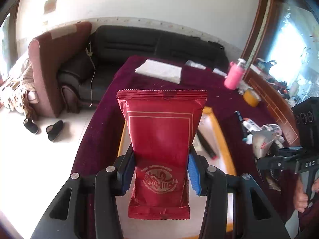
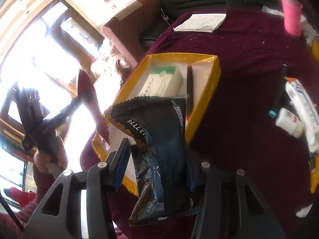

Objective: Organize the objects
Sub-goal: 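Carry both packets to the tray and release them inside with both grippers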

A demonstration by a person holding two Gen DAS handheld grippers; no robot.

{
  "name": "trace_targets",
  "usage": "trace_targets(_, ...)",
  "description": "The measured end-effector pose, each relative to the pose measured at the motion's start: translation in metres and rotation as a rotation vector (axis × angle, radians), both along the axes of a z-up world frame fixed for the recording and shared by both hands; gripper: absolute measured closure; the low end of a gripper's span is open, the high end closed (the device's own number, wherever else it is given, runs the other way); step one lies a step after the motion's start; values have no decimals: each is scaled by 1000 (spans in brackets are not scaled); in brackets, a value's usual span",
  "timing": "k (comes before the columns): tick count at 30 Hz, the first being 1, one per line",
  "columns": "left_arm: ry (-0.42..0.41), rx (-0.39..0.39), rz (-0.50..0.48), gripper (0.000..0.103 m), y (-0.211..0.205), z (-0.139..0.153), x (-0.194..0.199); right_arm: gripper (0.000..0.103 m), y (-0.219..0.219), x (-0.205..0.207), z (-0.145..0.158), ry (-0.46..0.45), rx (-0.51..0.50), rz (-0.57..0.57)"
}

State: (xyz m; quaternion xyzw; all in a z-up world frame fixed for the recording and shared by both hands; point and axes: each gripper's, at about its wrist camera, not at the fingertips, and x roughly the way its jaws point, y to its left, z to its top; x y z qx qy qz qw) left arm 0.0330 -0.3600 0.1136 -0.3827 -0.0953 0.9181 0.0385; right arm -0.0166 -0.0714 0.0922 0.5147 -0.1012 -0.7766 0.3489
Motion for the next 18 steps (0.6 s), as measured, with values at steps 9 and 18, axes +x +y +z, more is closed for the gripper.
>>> trace_targets(9, -128, 25, 7, 61, -6, -51, -52, 56, -36, -61, -25, -94, -3, -65)
trace_targets(18, -160, -61, 42, 61, 2, -65, -79, 56, -47, -122, -47, -158, 45, -203)
